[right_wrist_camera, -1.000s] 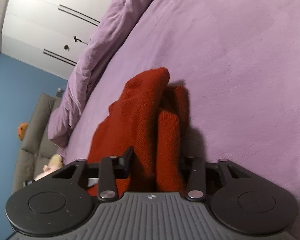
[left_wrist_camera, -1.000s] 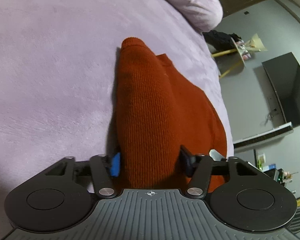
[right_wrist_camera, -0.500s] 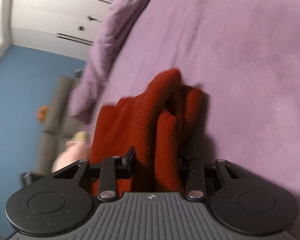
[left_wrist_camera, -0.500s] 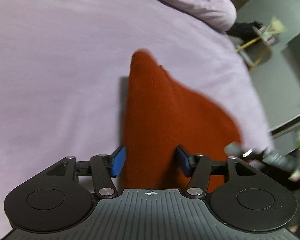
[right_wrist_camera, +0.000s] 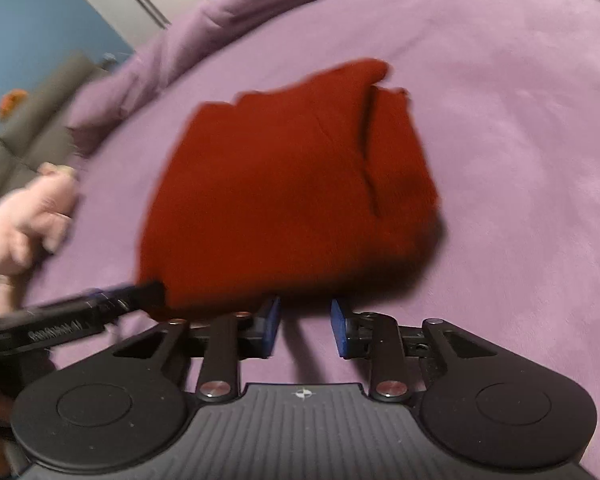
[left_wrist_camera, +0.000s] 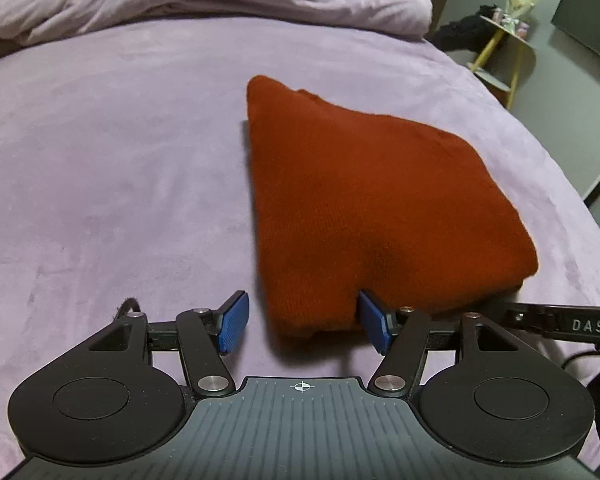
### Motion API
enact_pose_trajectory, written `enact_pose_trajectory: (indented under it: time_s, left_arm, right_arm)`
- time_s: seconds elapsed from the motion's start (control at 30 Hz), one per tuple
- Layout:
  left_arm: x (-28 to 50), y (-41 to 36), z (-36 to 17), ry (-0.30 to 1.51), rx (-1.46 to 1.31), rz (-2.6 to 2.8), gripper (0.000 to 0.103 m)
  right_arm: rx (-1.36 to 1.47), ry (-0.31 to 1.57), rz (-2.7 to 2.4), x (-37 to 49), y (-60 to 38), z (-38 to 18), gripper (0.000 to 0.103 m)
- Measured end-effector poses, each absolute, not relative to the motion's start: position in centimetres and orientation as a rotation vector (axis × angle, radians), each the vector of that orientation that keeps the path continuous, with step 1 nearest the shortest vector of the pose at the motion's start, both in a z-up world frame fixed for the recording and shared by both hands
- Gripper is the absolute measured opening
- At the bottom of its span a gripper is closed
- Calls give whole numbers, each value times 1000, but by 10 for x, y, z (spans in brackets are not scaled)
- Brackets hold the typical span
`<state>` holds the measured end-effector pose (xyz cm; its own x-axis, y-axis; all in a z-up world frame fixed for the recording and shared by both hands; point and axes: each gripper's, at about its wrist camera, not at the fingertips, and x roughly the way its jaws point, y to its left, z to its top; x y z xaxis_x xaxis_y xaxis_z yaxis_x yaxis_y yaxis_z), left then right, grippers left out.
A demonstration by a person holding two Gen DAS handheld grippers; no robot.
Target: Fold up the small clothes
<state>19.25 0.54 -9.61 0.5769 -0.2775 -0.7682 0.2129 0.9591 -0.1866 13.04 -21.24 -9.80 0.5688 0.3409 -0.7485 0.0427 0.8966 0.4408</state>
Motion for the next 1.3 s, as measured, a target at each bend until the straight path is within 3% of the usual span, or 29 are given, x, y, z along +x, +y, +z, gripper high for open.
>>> enact_pose_trajectory:
  time_s: [0.57,0.9,1.1,1.3]
  left_arm:
    - [187,-8,-95,972,-40,-237,68]
    - [174,13,-55,835,-100,-148,68]
    - [189,5,-64,873,-82,-159,67]
    - [198,-12,-87,917,-45,-183,69]
  right_arm:
    - [234,793,-88,117,-225,-85,23]
    - [-52,579,-75,100,-185,-54,23]
    - [-115,428,-132,86,-183,-37,23]
    - [-204,573,7,105,-155,-68,13]
